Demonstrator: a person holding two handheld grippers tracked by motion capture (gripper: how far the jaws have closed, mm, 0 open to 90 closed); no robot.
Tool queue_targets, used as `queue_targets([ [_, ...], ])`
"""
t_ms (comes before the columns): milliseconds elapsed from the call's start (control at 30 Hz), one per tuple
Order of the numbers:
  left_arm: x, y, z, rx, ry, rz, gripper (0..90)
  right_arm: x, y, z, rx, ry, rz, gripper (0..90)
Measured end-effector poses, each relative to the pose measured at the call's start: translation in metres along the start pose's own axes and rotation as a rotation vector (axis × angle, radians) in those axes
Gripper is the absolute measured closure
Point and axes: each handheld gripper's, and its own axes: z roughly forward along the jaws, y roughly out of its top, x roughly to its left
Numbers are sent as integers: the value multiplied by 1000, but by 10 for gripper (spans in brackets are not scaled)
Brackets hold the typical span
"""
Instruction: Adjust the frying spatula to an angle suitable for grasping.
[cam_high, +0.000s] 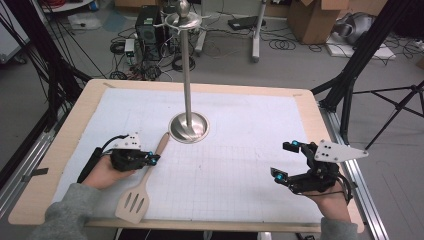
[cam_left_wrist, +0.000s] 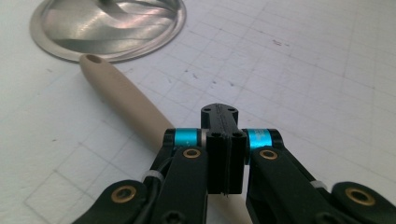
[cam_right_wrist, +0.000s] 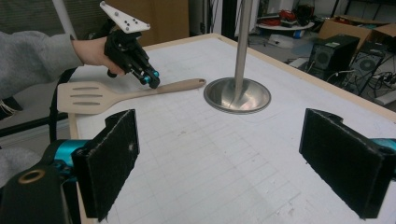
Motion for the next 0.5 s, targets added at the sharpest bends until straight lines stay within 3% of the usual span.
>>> queue_targets([
  [500, -27, -8, 2, 122, -44, 32, 898, -2, 0, 8, -5, 29, 9, 112],
])
